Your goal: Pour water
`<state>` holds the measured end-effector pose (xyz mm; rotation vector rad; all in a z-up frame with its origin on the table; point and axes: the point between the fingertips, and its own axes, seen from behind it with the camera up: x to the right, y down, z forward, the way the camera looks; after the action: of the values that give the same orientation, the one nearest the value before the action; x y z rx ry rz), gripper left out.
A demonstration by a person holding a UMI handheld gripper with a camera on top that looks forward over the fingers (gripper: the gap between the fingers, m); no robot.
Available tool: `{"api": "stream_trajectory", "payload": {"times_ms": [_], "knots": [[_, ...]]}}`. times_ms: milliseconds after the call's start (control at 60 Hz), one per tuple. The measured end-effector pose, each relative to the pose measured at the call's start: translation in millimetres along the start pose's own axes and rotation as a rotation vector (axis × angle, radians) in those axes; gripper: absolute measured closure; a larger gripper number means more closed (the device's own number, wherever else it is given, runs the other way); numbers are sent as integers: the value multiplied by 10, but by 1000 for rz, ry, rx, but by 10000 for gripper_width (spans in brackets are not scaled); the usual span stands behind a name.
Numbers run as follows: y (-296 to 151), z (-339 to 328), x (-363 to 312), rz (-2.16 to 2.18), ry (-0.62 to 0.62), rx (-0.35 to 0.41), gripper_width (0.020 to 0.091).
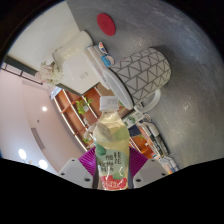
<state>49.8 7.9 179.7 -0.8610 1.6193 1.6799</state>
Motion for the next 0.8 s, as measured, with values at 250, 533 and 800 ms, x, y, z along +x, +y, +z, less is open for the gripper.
{"api": "stream_trajectory", "payload": {"times_ms": [250,533,800], "knots": [[271,-53,-195,-546,35,-57,704],[-323,-94,-1036,-1746,143,133,684],[-1839,-211,-1343,-2133,426,364,683]]}}
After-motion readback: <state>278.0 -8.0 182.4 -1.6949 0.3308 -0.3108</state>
